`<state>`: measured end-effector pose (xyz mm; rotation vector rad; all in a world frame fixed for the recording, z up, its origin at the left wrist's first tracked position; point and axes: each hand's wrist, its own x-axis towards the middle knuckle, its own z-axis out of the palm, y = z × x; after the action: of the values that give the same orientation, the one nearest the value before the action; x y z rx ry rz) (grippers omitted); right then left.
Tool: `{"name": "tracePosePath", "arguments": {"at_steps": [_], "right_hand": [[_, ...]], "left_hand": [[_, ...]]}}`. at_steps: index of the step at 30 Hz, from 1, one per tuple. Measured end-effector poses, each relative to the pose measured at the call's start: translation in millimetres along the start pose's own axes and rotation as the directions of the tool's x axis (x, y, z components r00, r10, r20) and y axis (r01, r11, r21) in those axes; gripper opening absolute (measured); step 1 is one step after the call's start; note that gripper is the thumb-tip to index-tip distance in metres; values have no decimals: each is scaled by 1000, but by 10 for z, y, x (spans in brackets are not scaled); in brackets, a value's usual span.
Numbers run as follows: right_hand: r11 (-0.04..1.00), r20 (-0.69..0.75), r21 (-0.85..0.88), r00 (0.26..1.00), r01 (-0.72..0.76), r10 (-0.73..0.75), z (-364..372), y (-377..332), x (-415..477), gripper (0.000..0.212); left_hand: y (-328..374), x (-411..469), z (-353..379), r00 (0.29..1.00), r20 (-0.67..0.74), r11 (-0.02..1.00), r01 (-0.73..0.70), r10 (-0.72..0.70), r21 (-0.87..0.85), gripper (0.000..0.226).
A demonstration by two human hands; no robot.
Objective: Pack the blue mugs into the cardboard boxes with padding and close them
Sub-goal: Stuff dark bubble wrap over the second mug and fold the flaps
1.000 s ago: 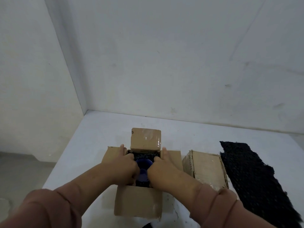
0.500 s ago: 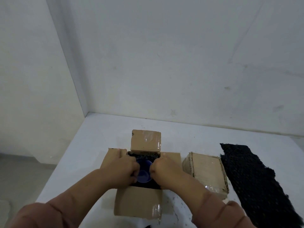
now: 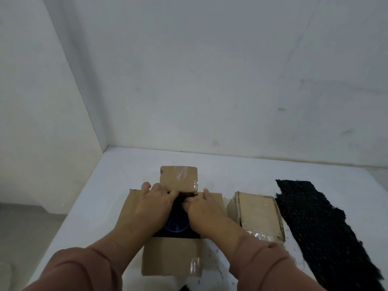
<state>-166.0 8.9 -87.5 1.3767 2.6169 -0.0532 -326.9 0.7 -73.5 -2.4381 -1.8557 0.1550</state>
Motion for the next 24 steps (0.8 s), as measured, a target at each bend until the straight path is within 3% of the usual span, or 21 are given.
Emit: {"name": "tracePosePath", "arguments": {"at_steps": [4,10,16,24], "right_hand": [[997,29,76,999,-23,21,-17,-50,39,53],[998,-61,56,998,11,-8,30,-103,41,58],[1000,-74,1,997,-29,29,5,-169,-2,29],[996,-72,-85,996,36,-42,-3,-167,25,28]], "left_hand": [[-23,-17,10,999,45,999,15,-17,28,50],[-41,-95,42,998,42,999,51,-52,9,23],[-39,-84,-46,996,89,997,24,-31,75,25],[-51,-147,-71,995,99,991,10,-24,131,23]]}}
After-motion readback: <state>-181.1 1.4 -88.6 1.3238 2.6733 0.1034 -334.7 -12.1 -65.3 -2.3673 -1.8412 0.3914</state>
